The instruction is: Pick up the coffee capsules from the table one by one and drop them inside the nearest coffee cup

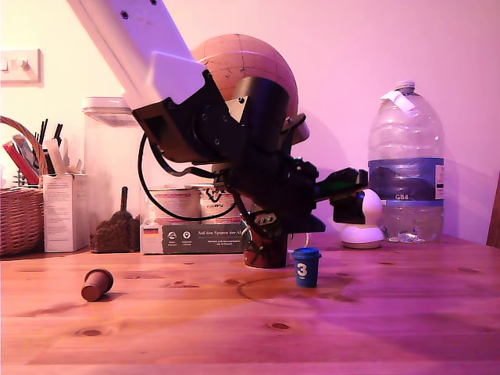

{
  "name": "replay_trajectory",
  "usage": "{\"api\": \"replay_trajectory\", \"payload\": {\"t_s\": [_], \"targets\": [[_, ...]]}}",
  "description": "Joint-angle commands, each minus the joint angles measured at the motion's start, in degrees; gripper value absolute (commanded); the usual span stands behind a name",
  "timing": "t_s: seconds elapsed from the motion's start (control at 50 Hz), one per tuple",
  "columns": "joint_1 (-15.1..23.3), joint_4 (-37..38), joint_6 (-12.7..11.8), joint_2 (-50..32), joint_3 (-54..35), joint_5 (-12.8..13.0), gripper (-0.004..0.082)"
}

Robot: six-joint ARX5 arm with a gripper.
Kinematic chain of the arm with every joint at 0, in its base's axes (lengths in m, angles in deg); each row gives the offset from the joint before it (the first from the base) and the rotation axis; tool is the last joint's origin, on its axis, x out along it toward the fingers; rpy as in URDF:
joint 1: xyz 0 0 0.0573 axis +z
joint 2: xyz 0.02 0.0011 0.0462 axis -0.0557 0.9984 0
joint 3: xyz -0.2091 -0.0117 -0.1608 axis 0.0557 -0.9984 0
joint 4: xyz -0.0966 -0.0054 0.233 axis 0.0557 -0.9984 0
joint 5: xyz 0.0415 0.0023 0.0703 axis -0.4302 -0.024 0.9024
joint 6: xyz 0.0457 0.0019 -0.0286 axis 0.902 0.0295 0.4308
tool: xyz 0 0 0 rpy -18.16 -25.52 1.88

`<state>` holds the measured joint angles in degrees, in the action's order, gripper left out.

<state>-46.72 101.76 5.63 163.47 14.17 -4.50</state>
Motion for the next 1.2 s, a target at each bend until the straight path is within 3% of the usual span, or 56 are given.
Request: {"api": "replay_trajectory", "payload": {"t_s": [0.0,0.36,0.78,1.18], "targets": [[-0.4,1.4,1.2,-1.9,-2.4,0.9,0.0573],[-0.7,13.8,1.3,-5.4,-13.4,2.6,0.0573],[-1.6,17.7,1.1,-8.4,-22.4,4.6,0.0573],[-1.9,18.9,1.1,-9.0,-25.4,4.7,0.0573]]}}
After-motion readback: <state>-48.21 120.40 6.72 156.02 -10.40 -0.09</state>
